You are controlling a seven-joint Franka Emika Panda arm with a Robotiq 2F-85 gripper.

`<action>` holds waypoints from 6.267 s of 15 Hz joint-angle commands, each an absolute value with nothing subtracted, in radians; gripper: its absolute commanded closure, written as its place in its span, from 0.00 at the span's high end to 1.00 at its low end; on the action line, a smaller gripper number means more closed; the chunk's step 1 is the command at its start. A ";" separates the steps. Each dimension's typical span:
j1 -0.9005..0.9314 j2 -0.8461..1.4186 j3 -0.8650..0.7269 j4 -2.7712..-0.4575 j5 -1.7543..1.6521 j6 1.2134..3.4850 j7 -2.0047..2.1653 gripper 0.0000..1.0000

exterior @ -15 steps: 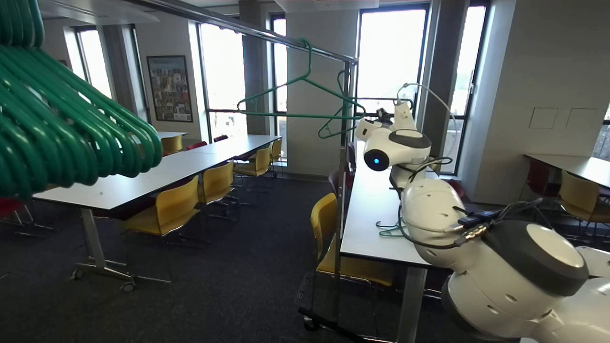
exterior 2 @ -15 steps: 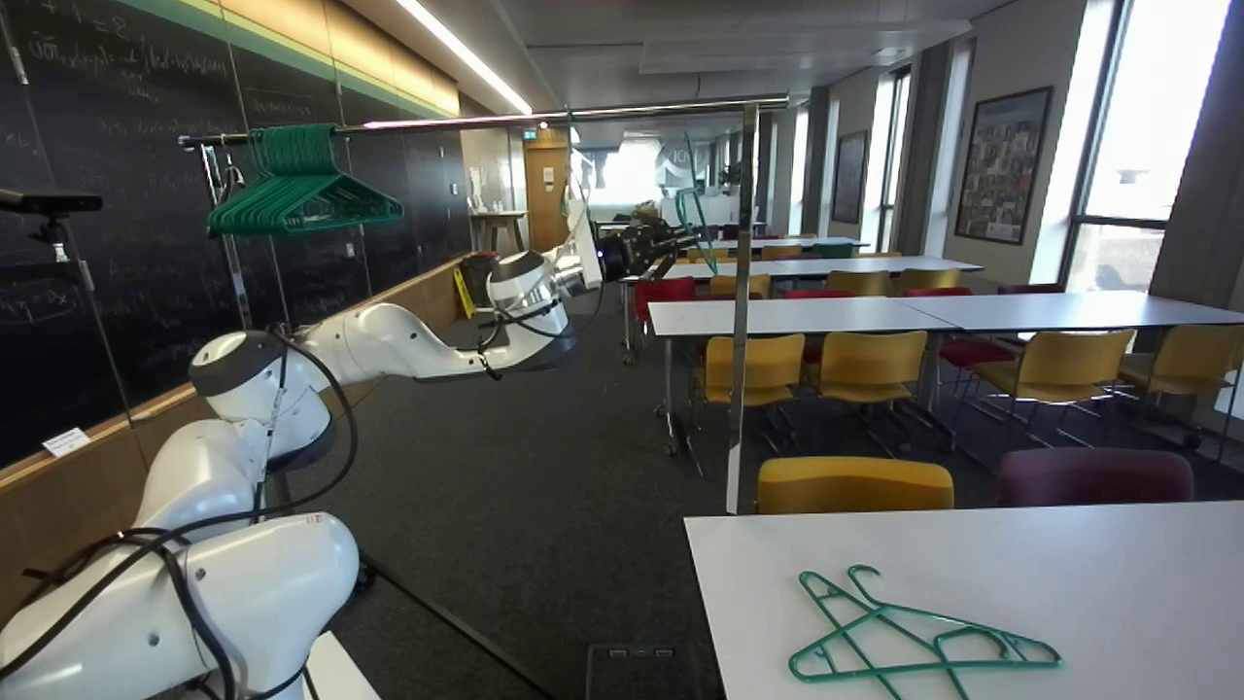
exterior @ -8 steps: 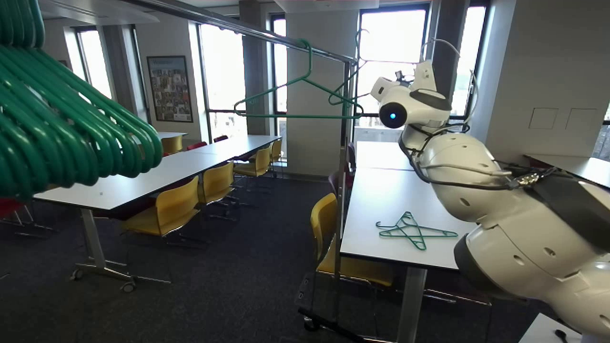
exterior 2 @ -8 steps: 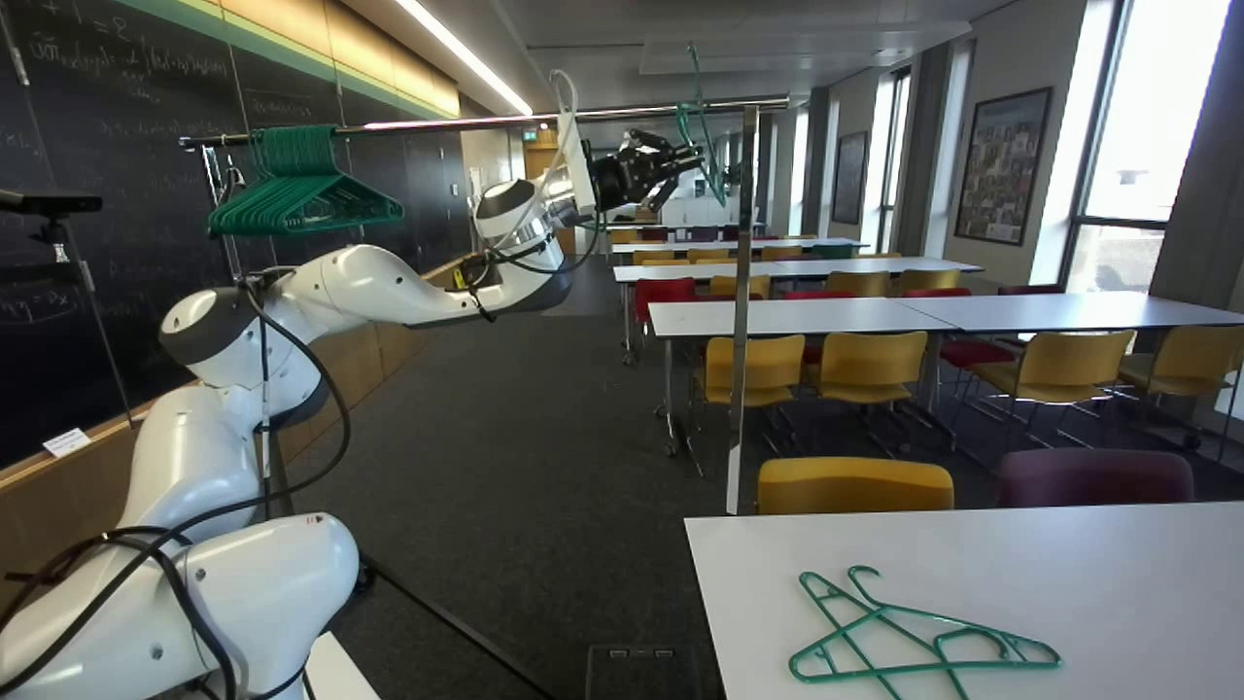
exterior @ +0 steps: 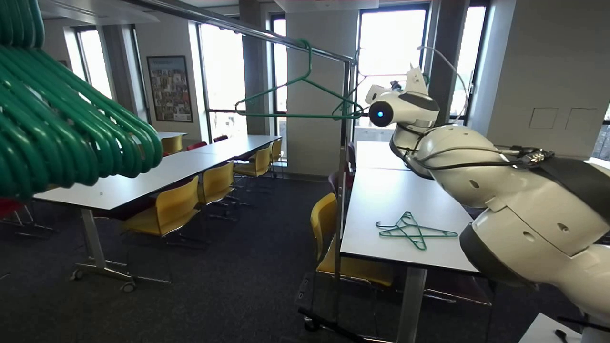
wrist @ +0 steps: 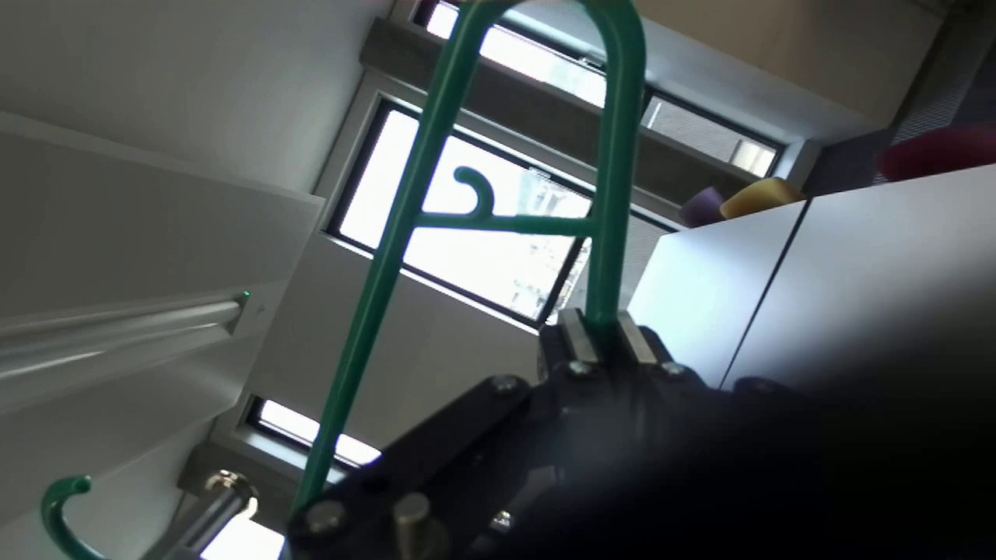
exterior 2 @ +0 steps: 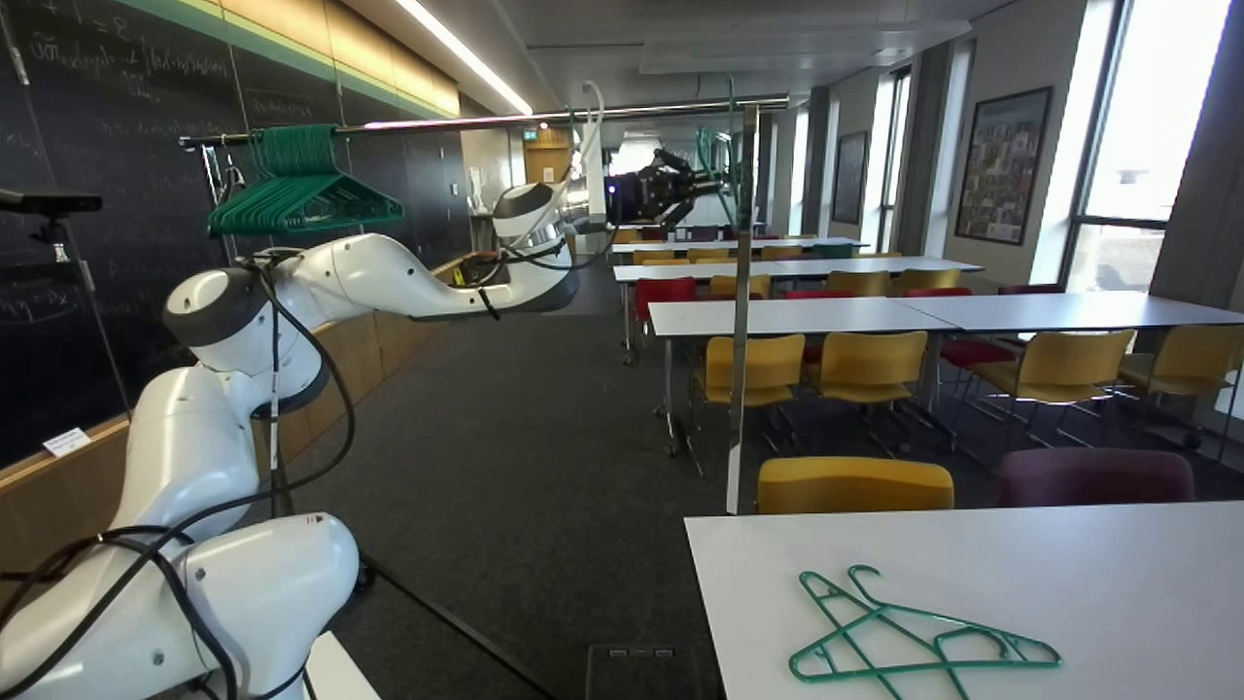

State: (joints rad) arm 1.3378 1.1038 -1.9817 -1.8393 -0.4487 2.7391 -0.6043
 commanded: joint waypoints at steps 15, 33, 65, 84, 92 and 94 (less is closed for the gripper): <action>1.247 0.966 -1.748 -1.574 -0.662 2.436 -0.616 0.02; 1.211 0.707 -1.566 -1.342 -0.877 2.143 -0.592 0.02; 0.721 0.549 -0.907 -1.161 -1.056 2.198 -0.147 0.02; 0.232 0.304 -0.263 -1.546 -1.581 2.422 0.431 0.89; 0.184 0.252 -0.233 -1.598 -2.053 2.273 0.967 1.00; 0.152 0.229 -0.192 -1.699 -2.172 2.182 1.109 1.00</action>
